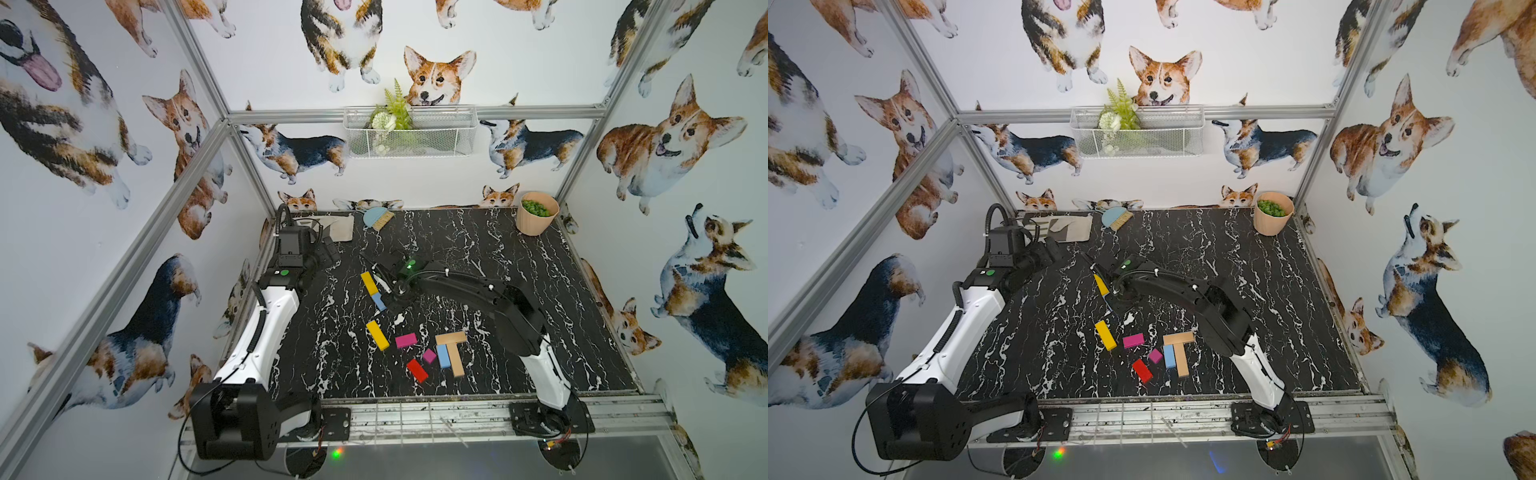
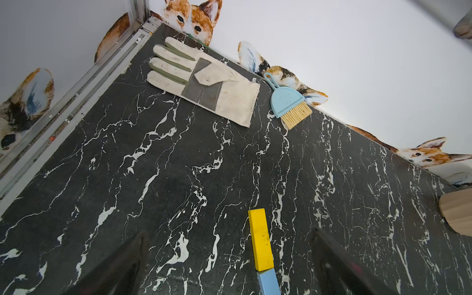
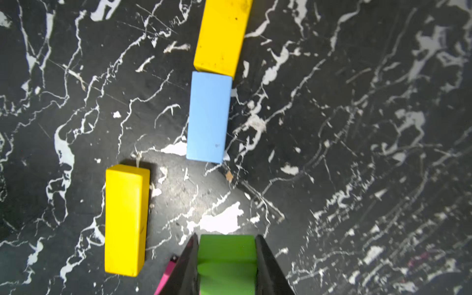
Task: Assemble the letter v with building blocks
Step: Assemble the building block at the center of the board.
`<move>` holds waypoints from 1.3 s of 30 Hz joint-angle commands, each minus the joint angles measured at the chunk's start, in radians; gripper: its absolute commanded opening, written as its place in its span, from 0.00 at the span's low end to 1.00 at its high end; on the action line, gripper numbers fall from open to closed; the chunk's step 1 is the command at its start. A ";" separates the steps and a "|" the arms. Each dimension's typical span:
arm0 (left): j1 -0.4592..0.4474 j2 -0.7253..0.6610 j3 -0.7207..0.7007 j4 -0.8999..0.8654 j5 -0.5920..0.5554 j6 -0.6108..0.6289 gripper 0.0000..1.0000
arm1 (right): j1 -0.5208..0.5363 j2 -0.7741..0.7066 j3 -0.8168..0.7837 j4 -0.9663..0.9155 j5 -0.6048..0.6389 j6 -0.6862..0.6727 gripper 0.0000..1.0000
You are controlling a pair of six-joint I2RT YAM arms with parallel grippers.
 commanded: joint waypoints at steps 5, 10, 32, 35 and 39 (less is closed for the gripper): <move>0.004 -0.007 0.008 0.005 -0.013 0.009 1.00 | -0.002 0.063 0.033 -0.023 -0.056 -0.004 0.27; 0.003 -0.005 0.007 0.006 -0.013 0.008 1.00 | -0.001 0.091 0.040 -0.018 -0.073 0.003 0.27; 0.004 -0.008 0.004 0.006 -0.017 0.010 1.00 | -0.001 0.224 0.206 -0.078 -0.075 -0.002 0.28; 0.004 -0.007 0.004 0.006 -0.017 0.010 1.00 | -0.002 0.226 0.209 -0.078 -0.077 -0.002 0.28; 0.004 -0.007 0.004 0.007 -0.018 0.011 1.00 | -0.004 0.231 0.212 -0.077 -0.080 0.000 0.28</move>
